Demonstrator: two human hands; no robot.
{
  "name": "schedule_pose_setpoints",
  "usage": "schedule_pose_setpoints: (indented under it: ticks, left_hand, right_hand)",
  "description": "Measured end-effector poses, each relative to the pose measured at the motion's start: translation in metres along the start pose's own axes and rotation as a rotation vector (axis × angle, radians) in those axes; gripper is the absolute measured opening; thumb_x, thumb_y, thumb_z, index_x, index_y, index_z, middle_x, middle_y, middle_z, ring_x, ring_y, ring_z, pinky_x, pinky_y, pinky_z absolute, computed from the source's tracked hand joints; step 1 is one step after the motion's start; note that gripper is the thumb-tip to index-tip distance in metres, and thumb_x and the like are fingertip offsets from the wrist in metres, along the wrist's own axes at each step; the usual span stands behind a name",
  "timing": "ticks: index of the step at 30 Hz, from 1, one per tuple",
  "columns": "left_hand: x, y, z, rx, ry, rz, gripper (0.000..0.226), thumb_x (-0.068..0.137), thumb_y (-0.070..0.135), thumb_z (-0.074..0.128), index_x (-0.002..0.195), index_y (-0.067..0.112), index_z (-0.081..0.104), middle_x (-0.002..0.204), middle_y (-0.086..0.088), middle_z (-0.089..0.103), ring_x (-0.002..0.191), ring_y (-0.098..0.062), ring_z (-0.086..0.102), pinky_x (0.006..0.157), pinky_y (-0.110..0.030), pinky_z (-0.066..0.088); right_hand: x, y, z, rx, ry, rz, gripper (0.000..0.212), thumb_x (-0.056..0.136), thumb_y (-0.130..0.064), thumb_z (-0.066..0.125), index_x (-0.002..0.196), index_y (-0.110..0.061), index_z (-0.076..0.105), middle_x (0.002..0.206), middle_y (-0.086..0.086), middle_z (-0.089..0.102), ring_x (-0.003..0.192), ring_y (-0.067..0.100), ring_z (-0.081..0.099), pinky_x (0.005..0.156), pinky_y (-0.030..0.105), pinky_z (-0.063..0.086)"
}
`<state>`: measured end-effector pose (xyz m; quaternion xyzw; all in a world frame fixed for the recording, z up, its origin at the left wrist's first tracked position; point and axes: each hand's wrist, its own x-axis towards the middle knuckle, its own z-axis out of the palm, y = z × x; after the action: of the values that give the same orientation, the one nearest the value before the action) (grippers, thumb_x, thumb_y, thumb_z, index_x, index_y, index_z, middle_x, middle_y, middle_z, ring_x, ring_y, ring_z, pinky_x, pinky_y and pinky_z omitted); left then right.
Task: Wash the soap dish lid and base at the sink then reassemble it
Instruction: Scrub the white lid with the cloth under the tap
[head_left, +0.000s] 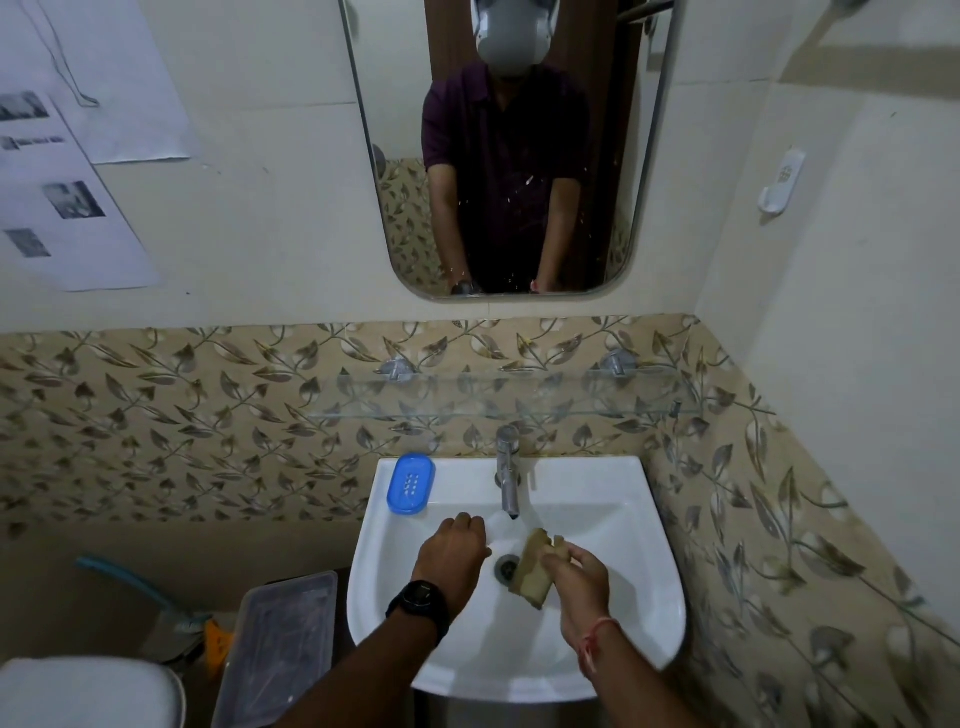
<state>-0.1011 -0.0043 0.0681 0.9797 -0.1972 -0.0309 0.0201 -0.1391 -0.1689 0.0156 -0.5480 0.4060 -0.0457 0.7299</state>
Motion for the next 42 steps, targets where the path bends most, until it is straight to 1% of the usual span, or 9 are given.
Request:
schedule_pose_setpoints:
  ticks: [5,13,16,20,25,32,35,39,42]
  left_hand:
    - [0.005,-0.002,-0.006,-0.044,0.029,-0.049,0.031,0.105,0.032,0.051,0.129,0.014,0.053,0.13,-0.006,0.059,0.119,-0.024,0.057,0.091,-0.035,0.051]
    - [0.005,0.001,-0.007,-0.361,0.109,-0.201,0.025,0.1,0.034,0.056,0.108,0.012,0.062,0.11,-0.008,0.065,0.105,-0.028,0.064,0.083,-0.032,0.048]
    - [0.004,0.003,-0.003,-0.661,0.141,-0.25,0.017,0.093,0.031,0.063,0.089,0.014,0.062,0.088,-0.002,0.067,0.089,-0.026,0.066,0.071,-0.031,0.047]
    - [0.002,0.006,-0.015,-1.133,0.07,-0.387,0.023,0.099,0.023,0.058,0.12,0.018,0.064,0.115,-0.008,0.069,0.102,-0.021,0.063,0.085,-0.032,0.054]
    - [0.0,0.015,-0.035,-1.87,-0.153,-0.549,0.035,0.099,0.027,0.043,0.117,0.014,0.07,0.122,-0.019,0.071,0.102,-0.026,0.064,0.091,-0.043,0.052]
    - [0.003,0.013,-0.038,-1.984,-0.088,-0.506,0.038,0.095,0.042,0.062,0.118,0.013,0.07,0.103,-0.013,0.074,0.095,-0.026,0.071,0.084,-0.04,0.056]
    - [-0.003,0.016,-0.035,-2.012,-0.075,-0.491,0.034,0.099,0.034,0.057,0.127,0.019,0.07,0.116,-0.012,0.077,0.112,-0.032,0.068,0.101,-0.049,0.052]
    - [-0.009,0.024,-0.044,-2.069,-0.046,-0.455,0.03,0.103,0.022,0.049,0.122,0.019,0.073,0.104,-0.003,0.081,0.111,-0.03,0.067,0.107,-0.055,0.051]
    - [-0.007,0.027,-0.047,-2.061,-0.054,-0.43,0.033,0.103,0.019,0.045,0.12,0.021,0.073,0.107,-0.006,0.081,0.108,-0.029,0.068,0.104,-0.052,0.05]
  right_hand:
    - [-0.003,-0.004,0.013,-0.169,-0.011,0.05,0.015,0.077,0.007,0.074,0.074,-0.007,0.069,0.091,0.014,0.071,0.076,0.027,0.062,0.075,0.03,0.047]
    - [-0.015,-0.011,0.028,-0.082,-0.047,0.016,0.036,0.079,-0.001,0.078,0.114,-0.007,0.069,0.111,0.014,0.068,0.1,0.032,0.066,0.075,0.029,0.053]
    - [-0.017,-0.018,0.034,-0.048,-0.067,-0.011,0.027,0.079,-0.003,0.079,0.103,-0.012,0.07,0.109,0.013,0.07,0.097,0.032,0.068,0.064,0.029,0.055]
    - [-0.021,-0.027,0.039,0.025,-0.146,0.026,0.027,0.08,-0.004,0.077,0.106,-0.012,0.073,0.112,0.018,0.073,0.099,0.037,0.07,0.072,0.038,0.06]
    - [-0.045,-0.048,0.048,0.091,-0.222,-0.099,0.031,0.089,0.003,0.066,0.114,-0.014,0.06,0.106,0.01,0.069,0.097,0.029,0.067,0.07,0.03,0.056]
    - [-0.056,-0.063,0.04,-0.676,-0.556,-0.638,0.015,0.085,-0.013,0.07,0.098,-0.02,0.076,0.093,0.001,0.079,0.085,0.013,0.073,0.079,0.029,0.061]
    - [-0.047,-0.074,0.034,-0.965,-0.443,-0.796,0.019,0.087,-0.01,0.064,0.099,-0.012,0.079,0.096,0.01,0.078,0.082,0.018,0.067,0.076,0.021,0.049]
    - [-0.028,-0.081,0.029,-1.105,-0.23,-0.88,0.023,0.089,-0.008,0.058,0.102,-0.007,0.077,0.1,0.017,0.077,0.095,0.034,0.069,0.084,0.033,0.053]
    - [-0.036,-0.083,0.03,-1.016,-0.345,-0.803,0.024,0.085,-0.002,0.058,0.094,-0.009,0.079,0.097,0.014,0.078,0.09,0.028,0.07,0.077,0.027,0.052]
